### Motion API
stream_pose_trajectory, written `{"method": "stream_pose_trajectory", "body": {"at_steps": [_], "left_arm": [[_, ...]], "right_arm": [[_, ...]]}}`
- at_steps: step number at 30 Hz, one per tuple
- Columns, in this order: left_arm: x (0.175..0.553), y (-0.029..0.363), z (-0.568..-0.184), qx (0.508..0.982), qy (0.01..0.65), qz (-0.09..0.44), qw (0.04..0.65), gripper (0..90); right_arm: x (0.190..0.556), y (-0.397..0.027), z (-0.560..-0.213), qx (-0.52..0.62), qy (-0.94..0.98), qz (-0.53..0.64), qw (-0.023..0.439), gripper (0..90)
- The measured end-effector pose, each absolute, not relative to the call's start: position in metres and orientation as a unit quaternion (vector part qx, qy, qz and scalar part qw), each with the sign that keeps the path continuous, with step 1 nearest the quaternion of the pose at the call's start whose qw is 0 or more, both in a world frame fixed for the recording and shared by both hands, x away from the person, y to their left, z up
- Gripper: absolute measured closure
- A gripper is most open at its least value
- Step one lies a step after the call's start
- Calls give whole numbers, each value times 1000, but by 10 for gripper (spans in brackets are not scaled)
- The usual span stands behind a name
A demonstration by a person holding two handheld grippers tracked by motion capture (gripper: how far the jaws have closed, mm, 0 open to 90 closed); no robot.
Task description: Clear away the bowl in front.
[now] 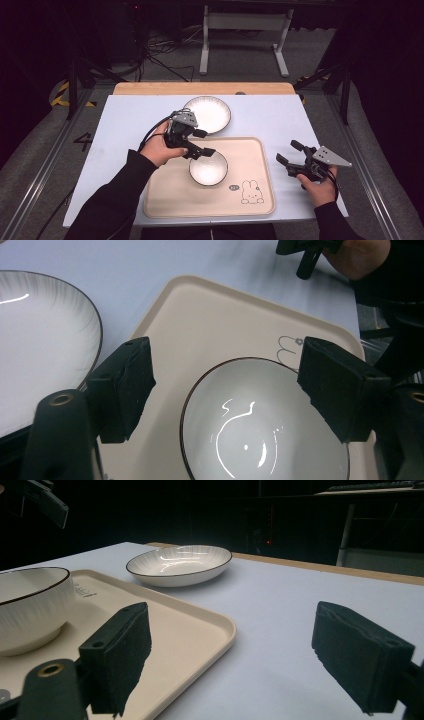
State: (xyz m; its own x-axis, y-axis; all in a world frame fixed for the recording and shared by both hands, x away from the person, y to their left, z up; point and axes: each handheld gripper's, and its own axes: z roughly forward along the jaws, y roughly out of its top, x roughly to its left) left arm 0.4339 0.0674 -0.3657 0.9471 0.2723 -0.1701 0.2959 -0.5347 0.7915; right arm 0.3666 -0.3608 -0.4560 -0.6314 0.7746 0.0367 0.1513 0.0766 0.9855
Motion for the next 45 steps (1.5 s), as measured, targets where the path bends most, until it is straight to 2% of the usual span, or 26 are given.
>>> {"method": "stream_pose_trajectory", "body": {"at_steps": [15, 34, 45], "left_arm": [[425, 90, -365, 838, 185, 21, 514, 223], [416, 137, -382, 797, 253, 53, 545, 146], [410, 158, -387, 782, 269, 75, 557, 119]], "right_arm": [[366, -361, -456, 337, 683, 591, 266, 159], [367, -361, -456, 338, 683, 591, 265, 153], [367, -362, -456, 337, 682, 594, 262, 142]]}}
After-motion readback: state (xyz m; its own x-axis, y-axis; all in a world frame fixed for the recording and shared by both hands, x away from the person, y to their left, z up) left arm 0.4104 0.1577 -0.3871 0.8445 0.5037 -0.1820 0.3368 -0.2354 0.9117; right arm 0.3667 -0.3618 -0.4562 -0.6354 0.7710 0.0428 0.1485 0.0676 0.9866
